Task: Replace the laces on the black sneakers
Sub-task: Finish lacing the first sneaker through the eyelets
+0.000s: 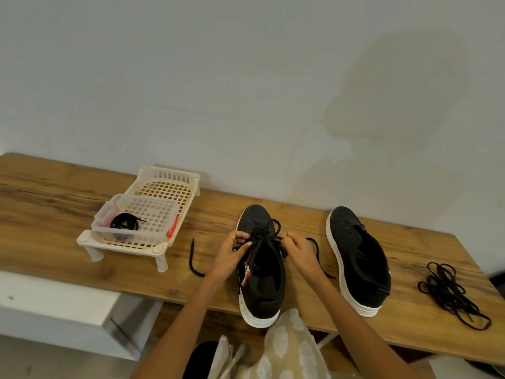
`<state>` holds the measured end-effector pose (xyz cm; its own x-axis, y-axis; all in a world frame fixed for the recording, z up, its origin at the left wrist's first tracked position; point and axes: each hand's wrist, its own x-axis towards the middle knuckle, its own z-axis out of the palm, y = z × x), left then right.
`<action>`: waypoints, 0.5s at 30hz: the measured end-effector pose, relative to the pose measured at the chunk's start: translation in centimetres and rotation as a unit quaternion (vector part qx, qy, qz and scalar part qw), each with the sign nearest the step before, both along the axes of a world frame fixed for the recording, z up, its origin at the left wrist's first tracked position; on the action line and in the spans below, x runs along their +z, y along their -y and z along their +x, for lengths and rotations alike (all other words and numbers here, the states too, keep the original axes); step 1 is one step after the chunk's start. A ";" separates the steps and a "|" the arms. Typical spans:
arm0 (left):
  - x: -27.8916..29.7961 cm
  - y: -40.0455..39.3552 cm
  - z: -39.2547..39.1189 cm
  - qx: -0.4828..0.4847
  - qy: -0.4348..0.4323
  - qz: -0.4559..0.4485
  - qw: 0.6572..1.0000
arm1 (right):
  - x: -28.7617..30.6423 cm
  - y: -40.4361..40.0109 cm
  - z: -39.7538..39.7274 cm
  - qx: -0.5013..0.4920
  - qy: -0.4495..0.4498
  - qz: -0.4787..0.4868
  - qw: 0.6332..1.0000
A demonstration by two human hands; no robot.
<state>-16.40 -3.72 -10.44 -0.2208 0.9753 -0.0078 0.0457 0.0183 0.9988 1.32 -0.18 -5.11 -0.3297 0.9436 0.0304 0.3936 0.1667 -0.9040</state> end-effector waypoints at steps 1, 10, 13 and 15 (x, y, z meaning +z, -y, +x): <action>0.0 0.0 0.0 0.000 0.003 0.000 1.000 | -0.1 0.1 0.1 0.012 -0.010 0.000 1.000; 0.3 0.4 0.0 0.004 0.014 0.008 1.000 | -1.1 0.0 0.3 -0.043 -0.059 -0.079 0.994; 0.3 0.3 -0.2 -0.012 0.001 0.003 1.000 | -1.6 0.1 0.5 -0.056 -0.087 -0.090 0.991; 0.4 0.1 -0.3 -0.026 -0.025 0.004 0.999 | -1.6 0.3 0.6 -0.030 -0.091 -0.075 0.993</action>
<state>-16.65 -3.86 -10.02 -0.1703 0.9853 0.0096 0.0960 0.0069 0.9954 1.91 -0.47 -6.72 -0.2757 0.9595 -0.0578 0.2260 0.0063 -0.9741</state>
